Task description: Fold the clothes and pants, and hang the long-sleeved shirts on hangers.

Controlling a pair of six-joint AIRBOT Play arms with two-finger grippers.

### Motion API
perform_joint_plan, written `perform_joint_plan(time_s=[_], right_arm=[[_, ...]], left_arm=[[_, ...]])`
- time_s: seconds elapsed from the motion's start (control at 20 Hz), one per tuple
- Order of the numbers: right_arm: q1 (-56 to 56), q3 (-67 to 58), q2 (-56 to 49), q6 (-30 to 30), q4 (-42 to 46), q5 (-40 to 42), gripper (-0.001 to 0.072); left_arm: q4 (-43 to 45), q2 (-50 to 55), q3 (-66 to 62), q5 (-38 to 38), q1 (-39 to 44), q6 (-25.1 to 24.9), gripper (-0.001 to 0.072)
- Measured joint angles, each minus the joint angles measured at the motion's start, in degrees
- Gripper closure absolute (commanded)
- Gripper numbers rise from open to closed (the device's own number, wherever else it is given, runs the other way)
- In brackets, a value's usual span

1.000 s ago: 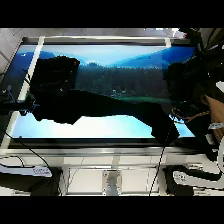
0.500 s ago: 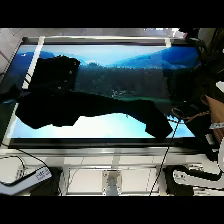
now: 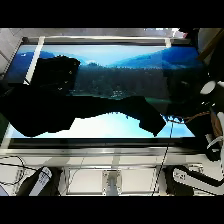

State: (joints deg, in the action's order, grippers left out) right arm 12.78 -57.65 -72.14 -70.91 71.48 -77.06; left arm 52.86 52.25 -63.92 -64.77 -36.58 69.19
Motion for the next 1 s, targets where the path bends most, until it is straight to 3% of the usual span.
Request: perform_joint_plan(time_s=[0.2,0.45,1.0], right_arm=[[-3.8,6.2,-3.4,4.9,-5.6,9.7,0.0327],[-8.1,8.0,-7.5,6.9,-9.1,13.9,0.0325],[-7.7,3.7,-6.2,7.6,-3.6,6.2,0.0327]], left_arm=[[0.5,-0.5,0.0,0.0,0.0,0.9,0.0688],[0.7,-0.6,0.0,-0.8,0.0,1.3,0.0689],[1.6,-0.3,0.0,-1.3,0.0,1.3,0.0688]])
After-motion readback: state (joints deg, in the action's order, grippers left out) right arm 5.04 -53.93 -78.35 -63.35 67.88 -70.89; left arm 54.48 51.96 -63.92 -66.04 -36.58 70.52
